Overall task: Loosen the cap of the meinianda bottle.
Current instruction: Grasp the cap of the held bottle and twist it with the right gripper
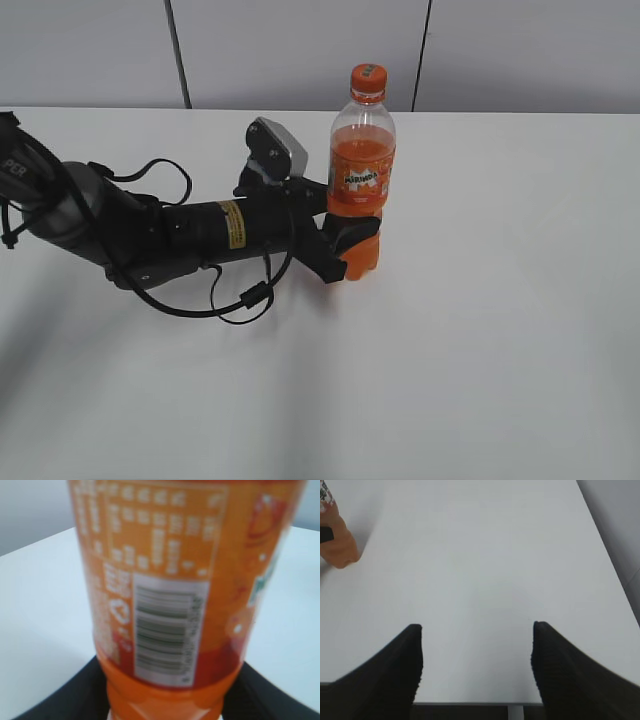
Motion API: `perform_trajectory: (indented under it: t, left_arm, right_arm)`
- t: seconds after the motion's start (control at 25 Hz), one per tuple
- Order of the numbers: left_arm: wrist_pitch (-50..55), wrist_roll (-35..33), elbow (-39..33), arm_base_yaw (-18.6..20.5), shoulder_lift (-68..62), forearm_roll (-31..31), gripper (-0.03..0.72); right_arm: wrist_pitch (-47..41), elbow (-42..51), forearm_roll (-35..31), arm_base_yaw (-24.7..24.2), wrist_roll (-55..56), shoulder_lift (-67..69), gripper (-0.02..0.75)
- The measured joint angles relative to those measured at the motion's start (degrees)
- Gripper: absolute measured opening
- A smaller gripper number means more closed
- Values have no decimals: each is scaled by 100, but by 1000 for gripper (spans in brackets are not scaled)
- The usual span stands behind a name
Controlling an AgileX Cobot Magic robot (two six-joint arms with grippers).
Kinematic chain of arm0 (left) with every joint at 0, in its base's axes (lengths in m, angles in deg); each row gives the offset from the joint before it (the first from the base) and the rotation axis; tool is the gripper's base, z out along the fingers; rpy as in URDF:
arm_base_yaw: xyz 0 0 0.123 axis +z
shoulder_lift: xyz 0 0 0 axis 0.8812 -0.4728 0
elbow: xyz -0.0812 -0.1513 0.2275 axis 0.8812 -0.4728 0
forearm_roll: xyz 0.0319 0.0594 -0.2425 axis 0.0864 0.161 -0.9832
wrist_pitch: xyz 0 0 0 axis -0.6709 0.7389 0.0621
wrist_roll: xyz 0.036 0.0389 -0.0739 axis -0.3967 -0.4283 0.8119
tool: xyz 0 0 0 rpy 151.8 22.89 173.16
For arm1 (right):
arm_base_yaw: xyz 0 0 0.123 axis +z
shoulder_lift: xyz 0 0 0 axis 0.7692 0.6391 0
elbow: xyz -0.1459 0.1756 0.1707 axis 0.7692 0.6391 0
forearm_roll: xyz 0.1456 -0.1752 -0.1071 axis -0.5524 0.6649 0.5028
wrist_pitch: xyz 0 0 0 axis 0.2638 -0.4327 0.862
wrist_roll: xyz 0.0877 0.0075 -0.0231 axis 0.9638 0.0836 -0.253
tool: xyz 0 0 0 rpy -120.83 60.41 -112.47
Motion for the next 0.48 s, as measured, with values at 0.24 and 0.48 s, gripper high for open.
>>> perform_trajectory:
  t: [0.24,0.48]
  left_arm:
    - [0,0,0,0,0,0,376]
    - [0,0,0,0,0,0,375]
  right_arm:
    - [-65,-543,0,0,6,1288,491]
    - [-91,-1313,0,0,-12,2633,490]
